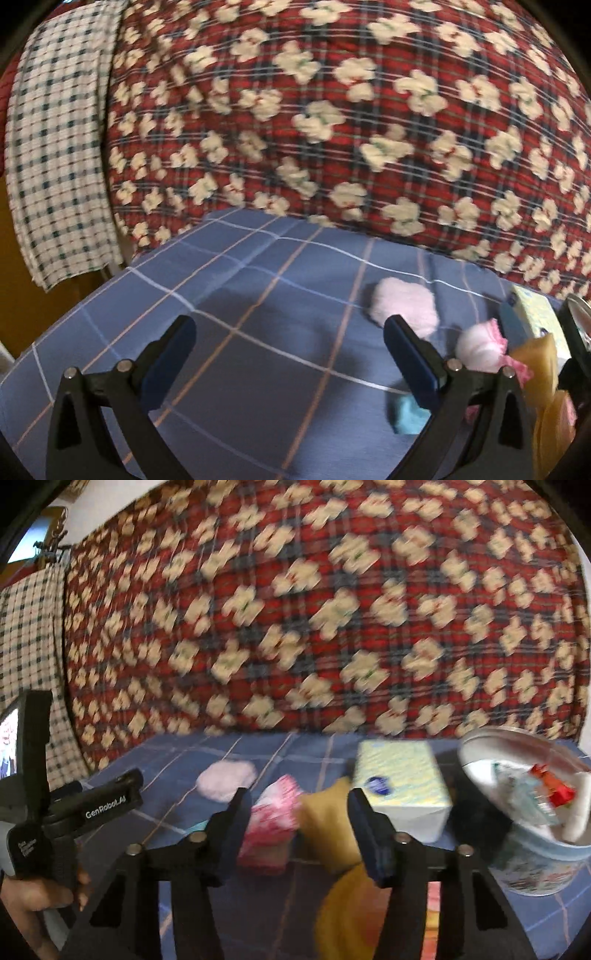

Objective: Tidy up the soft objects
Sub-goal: 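Grasp the pink-white striped cloth with the right tool while the left tool grasps the teal cloth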

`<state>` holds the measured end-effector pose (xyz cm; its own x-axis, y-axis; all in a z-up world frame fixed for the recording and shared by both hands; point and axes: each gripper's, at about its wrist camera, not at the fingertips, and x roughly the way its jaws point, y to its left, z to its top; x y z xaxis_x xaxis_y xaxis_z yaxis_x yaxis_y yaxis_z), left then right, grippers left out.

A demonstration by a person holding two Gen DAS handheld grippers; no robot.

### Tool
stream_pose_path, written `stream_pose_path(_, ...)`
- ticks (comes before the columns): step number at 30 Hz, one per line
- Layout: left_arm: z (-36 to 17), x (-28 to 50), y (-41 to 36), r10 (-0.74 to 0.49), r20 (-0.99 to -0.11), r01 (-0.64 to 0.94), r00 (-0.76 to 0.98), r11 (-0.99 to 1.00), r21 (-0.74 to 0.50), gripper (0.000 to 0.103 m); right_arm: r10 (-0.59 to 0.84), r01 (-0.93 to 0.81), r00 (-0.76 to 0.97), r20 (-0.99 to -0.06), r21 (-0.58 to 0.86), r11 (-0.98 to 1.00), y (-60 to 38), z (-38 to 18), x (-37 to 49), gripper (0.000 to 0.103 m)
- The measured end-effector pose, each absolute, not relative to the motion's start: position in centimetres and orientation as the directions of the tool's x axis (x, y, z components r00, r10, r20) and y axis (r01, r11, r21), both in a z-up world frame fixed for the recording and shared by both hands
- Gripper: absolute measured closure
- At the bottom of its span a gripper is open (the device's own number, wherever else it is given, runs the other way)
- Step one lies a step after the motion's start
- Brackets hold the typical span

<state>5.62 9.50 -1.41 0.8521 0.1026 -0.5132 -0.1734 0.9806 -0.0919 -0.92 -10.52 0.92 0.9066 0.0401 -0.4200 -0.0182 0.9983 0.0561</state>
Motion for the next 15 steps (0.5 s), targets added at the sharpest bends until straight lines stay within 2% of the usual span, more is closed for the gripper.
stream_pose_path(7, -1.3, 5.5, 10.3, 0.186, -0.496, -0.240, 0.848, 0.970, -0.047, 0.000, 0.107, -0.074, 0.824, -0.556, 0.081, 0.994, -7.4, -0.6, 2.7, 0.049)
stream_pose_path(15, -1.3, 5.5, 10.3, 0.179, -0.512, -0.232, 0.840, 0.972, -0.041, 0.000, 0.139, -0.001, 0.718, -0.682, 0.198, 0.980, -8.1, -2.7, 6.0, 0.050)
